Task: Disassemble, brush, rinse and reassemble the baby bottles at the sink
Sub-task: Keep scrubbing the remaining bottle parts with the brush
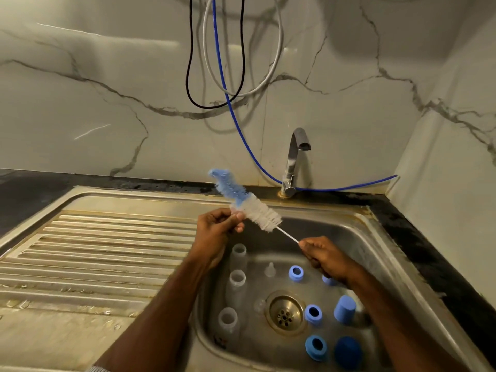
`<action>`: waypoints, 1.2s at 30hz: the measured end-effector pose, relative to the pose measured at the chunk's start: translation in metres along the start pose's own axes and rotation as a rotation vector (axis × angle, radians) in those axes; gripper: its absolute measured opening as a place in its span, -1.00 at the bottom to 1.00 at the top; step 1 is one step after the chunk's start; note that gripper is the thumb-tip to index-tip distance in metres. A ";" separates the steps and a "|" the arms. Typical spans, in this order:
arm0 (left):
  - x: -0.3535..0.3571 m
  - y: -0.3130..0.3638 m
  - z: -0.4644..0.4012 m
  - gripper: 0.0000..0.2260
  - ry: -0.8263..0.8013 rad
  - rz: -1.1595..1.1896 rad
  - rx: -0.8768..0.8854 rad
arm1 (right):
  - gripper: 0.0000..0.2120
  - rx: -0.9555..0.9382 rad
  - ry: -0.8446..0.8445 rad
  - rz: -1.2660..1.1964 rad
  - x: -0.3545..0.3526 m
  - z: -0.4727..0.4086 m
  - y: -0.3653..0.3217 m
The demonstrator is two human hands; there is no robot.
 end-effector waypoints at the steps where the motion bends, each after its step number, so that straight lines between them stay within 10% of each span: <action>1: -0.003 0.000 0.001 -0.82 -0.015 0.000 0.005 | -0.62 0.027 0.027 -0.011 -0.005 0.002 0.003; 10: 0.040 -0.056 0.005 -0.87 -0.299 -1.105 0.136 | -0.60 0.127 0.118 -0.021 -0.022 0.005 0.023; 23: 0.061 -0.102 0.019 -0.72 -0.674 -1.968 0.023 | -0.59 0.143 0.082 0.072 -0.024 0.007 0.034; 36: 0.064 -0.111 0.022 -0.68 -0.784 -2.004 -0.008 | -0.58 0.185 0.066 0.077 -0.034 0.007 0.043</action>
Point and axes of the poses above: each hand's wrist, its own z-axis away from the middle knuckle, its own x-axis out of the palm, y = z × x, the point moved 1 cm from there along -z, towards the middle knuckle, and after that the axes turned 13 degrees about -x, right-handed, at the moved point
